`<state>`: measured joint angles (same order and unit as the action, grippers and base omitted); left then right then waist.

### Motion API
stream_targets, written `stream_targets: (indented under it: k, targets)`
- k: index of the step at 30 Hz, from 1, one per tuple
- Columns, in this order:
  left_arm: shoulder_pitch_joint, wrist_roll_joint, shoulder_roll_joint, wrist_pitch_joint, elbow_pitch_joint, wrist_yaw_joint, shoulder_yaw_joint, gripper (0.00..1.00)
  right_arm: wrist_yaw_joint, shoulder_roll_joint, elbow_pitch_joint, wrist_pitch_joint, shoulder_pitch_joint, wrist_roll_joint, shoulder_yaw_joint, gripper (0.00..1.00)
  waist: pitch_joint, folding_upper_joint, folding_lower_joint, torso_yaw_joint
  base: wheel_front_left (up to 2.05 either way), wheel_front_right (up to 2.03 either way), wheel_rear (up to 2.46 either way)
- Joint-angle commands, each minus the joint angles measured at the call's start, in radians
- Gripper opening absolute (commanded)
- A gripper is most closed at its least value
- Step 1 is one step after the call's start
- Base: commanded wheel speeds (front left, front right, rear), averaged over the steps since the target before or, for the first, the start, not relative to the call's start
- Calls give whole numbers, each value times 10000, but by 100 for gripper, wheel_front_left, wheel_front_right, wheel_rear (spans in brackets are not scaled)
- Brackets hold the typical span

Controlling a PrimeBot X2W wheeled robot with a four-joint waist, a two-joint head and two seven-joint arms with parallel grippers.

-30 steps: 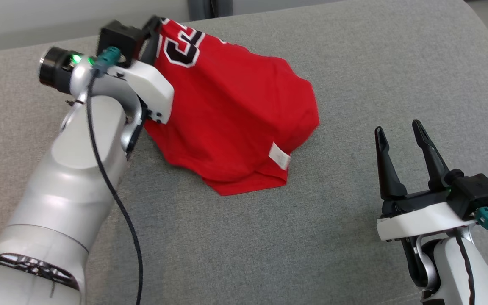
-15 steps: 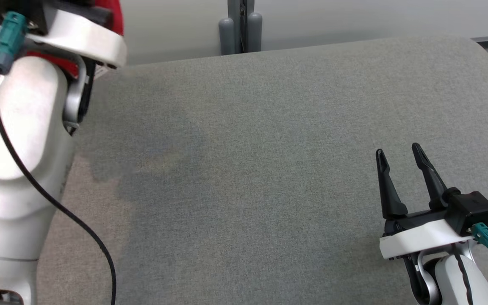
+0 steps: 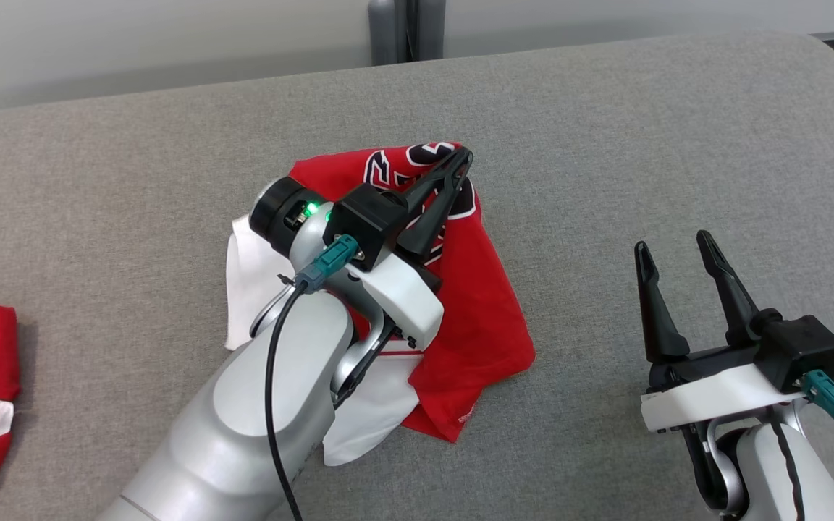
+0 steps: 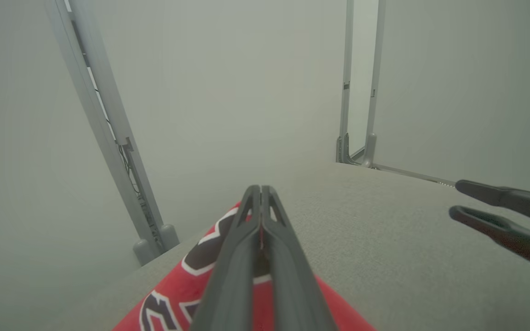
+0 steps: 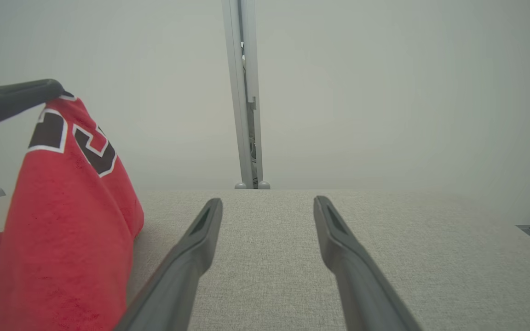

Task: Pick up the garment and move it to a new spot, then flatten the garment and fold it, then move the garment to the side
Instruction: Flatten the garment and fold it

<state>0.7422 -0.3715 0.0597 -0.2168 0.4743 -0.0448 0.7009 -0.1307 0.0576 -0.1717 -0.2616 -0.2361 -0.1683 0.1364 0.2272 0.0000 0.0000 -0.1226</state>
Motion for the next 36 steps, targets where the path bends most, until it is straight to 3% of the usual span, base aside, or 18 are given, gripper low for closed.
stream_targets:
  k: [1,3,4,5,9,13,22,29,32,36]
  targets:
    - [-11,-305,1,-174,326,-138,154,0,-2,8,10,-62,-86,-29,19,100,153,0,0,-141,0,0,0]
    - [40,-696,-60,-312,657,-199,452,4,-2,-5,-8,-63,-205,-38,105,100,239,0,0,-246,0,0,0]
    - [142,-816,-83,-361,710,-132,712,56,-2,-14,-10,-63,-258,-48,151,100,282,0,0,-303,0,0,0]
    - [250,-1006,-90,-423,652,-16,884,100,-2,-16,-11,-63,-282,-63,169,100,330,0,0,-347,0,0,0]
    - [440,-1303,-52,-483,349,493,1117,100,-2,-27,29,-63,-239,-77,52,100,401,0,0,-314,0,0,0]
    - [125,-1259,-61,-488,-354,1120,662,100,-2,-37,13,-62,-41,-59,-169,100,358,0,0,-90,0,0,0]
    - [-2804,-1483,1376,-469,-2269,2224,-355,100,-2,-34,27,-63,231,-31,-365,100,-142,0,0,710,0,0,0]
    - [-4727,-2134,1807,371,-2852,3150,-553,100,-2,14,50,-62,366,28,-308,100,-391,0,0,1227,0,0,0]
    - [-5107,-2442,1725,846,-2846,3373,-582,100,-2,69,63,-62,347,23,-241,100,-401,0,0,1312,0,0,0]
    - [-5310,-3058,1589,1349,-2620,3195,-664,100,-2,144,49,-63,344,8,-169,100,-410,0,0,1347,0,0,0]
